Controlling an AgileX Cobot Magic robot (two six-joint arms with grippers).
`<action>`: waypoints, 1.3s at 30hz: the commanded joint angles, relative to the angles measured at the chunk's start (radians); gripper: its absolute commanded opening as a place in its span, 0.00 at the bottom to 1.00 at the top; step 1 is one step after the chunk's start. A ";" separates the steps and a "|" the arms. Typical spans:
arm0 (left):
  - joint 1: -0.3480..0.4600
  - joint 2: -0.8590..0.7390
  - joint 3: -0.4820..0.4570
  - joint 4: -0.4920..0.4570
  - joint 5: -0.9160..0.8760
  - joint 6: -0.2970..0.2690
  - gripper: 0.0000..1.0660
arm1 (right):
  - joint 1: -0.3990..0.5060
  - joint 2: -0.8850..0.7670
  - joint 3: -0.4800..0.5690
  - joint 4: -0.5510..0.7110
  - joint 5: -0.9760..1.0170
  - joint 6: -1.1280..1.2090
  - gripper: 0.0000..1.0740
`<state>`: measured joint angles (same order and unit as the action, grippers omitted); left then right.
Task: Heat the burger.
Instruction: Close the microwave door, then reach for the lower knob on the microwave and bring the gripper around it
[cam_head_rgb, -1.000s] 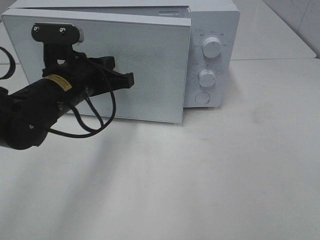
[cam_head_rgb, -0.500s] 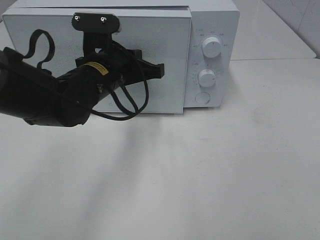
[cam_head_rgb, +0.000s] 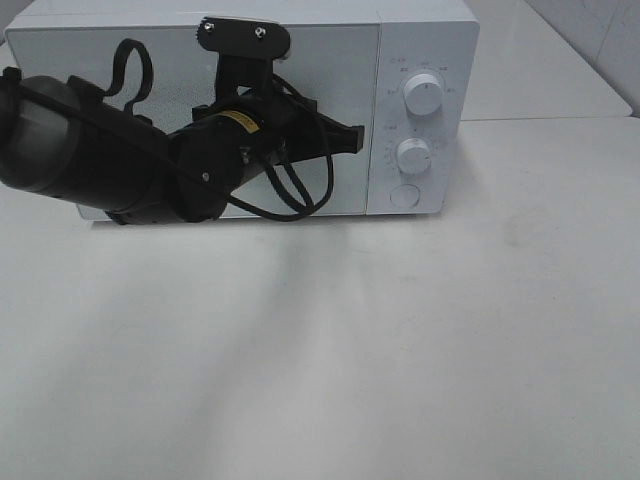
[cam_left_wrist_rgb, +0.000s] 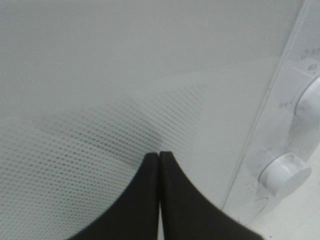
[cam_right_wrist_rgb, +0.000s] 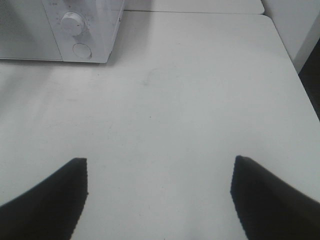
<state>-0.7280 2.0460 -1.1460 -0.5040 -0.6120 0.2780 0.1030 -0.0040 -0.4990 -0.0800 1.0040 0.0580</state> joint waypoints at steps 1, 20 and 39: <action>0.027 0.000 -0.042 -0.068 -0.061 0.024 0.00 | -0.008 -0.027 0.001 0.002 -0.006 0.009 0.71; -0.022 -0.223 0.213 -0.045 0.291 0.021 0.08 | -0.008 -0.027 0.001 0.002 -0.006 0.009 0.71; 0.038 -0.396 0.213 0.053 1.020 0.013 0.94 | -0.008 -0.027 0.001 0.002 -0.006 0.009 0.71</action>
<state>-0.7110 1.6730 -0.9360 -0.4650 0.3340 0.3010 0.1030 -0.0040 -0.4990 -0.0800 1.0040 0.0580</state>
